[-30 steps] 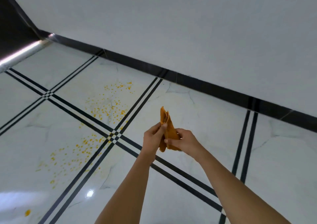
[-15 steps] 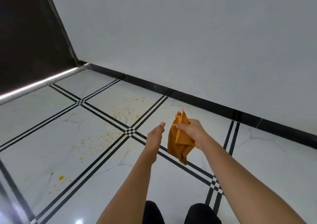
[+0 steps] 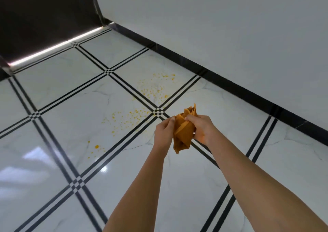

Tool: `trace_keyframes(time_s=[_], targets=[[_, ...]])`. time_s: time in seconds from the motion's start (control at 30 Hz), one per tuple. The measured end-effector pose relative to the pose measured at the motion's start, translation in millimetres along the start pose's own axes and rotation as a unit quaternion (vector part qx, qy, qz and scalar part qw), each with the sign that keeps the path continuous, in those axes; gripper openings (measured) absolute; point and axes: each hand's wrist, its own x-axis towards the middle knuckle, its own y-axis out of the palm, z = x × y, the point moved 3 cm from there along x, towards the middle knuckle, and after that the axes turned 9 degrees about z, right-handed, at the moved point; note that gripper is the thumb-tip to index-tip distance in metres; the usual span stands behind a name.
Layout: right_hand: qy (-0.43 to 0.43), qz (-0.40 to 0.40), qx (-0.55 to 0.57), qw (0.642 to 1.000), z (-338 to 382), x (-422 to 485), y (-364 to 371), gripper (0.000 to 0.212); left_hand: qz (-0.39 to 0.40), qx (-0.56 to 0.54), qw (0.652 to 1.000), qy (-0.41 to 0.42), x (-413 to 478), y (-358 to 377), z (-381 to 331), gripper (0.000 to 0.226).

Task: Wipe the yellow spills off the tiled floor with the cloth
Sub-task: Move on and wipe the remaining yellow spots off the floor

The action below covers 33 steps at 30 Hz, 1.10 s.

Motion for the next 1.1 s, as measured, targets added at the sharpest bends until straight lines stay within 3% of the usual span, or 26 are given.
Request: trace_keyframes(time_s=[0.2, 0.4, 0.53, 0.7, 0.9, 1.1], targets=[[0.044, 0.039, 0.012, 0.998, 69.7, -107.0, 54.3, 0.04, 0.008, 0.009, 0.999, -0.052, -82.6, -44.5, -103.9, 0.036], [0.059, 0.038, -0.05, 0.996, 154.8, -241.5, 121.2, 0.036, -0.016, -0.005, 0.997, -0.074, -194.9, -96.9, -234.5, 0.022], [0.05, 0.049, -0.067, 0.995, 184.8, -297.8, 167.4, 0.039, -0.053, 0.007, 0.996, -0.076, -246.8, -146.7, -278.1, 0.04], [0.019, 0.065, -0.084, 0.994, 201.6, -313.7, 249.5, 0.035, -0.075, 0.037, 0.995, -0.045, -264.4, -229.8, -300.4, 0.046], [-0.025, 0.023, -0.072, 0.997, 226.0, -298.2, 370.5, 0.02, -0.066, 0.081, 0.994, -0.013, -246.2, -362.7, -333.7, 0.049], [-0.061, 0.016, -0.028, 0.998, 254.2, -276.6, 469.3, 0.021, -0.069, 0.11, 0.991, 0.011, -218.9, -462.0, -367.1, 0.046]])
